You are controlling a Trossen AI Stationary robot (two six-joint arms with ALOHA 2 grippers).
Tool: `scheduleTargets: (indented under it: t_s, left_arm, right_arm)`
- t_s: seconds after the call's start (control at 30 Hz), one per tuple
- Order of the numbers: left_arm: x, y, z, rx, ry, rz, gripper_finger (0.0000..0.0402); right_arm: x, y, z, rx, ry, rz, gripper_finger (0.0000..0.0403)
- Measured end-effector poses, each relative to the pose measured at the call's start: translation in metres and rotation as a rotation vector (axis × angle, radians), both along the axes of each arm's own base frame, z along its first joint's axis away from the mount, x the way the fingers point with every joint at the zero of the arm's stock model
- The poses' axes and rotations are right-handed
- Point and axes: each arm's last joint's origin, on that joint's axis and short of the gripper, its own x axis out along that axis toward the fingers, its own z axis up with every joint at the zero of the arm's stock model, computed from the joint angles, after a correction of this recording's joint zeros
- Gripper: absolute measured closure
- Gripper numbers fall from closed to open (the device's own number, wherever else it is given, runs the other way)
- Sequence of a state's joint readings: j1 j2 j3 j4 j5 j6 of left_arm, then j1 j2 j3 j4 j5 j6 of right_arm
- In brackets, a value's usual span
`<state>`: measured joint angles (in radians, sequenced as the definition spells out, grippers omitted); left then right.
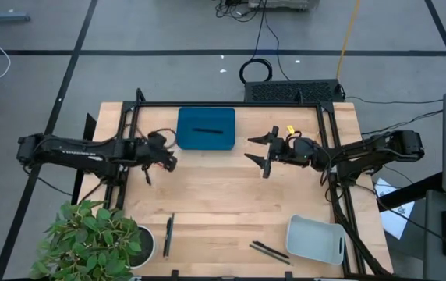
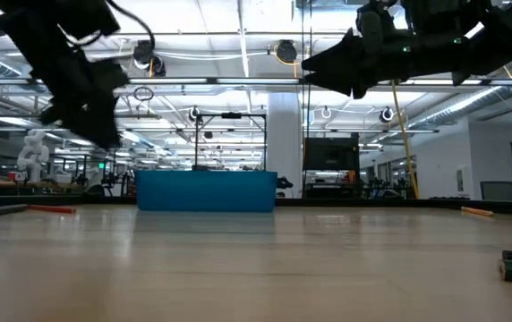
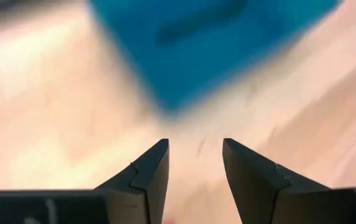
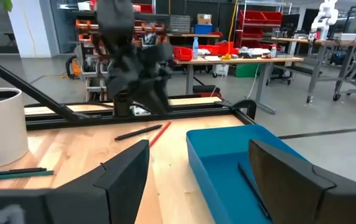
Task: Sort pens & pencils
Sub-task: Put the top left black pen into the blue bin
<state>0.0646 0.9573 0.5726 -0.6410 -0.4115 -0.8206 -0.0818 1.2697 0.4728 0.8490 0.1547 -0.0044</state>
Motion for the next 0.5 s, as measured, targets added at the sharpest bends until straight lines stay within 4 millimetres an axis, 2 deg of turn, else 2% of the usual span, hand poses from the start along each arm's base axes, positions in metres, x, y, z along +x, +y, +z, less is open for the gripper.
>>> scheduleTargets:
  t_s: [0.13,0.27,0.5]
  left_arm:
    - [-0.008,-0.004,-0.010,-0.175,0.205,0.114,0.0247]
    - [-0.017,-0.008,-0.019,-0.224,0.350,0.250,0.0247]
    - [-0.015,-0.013,-0.028,-0.190,0.397,0.345,0.0247]
  right_arm:
    - [-0.001,-0.004,-0.002,0.012,0.015,-0.019,0.0140]
    - [-0.001,-0.008,-0.003,0.064,0.015,-0.036,0.0140]
    - [-0.001,-0.009,-0.003,0.072,0.014,-0.040,0.0140]
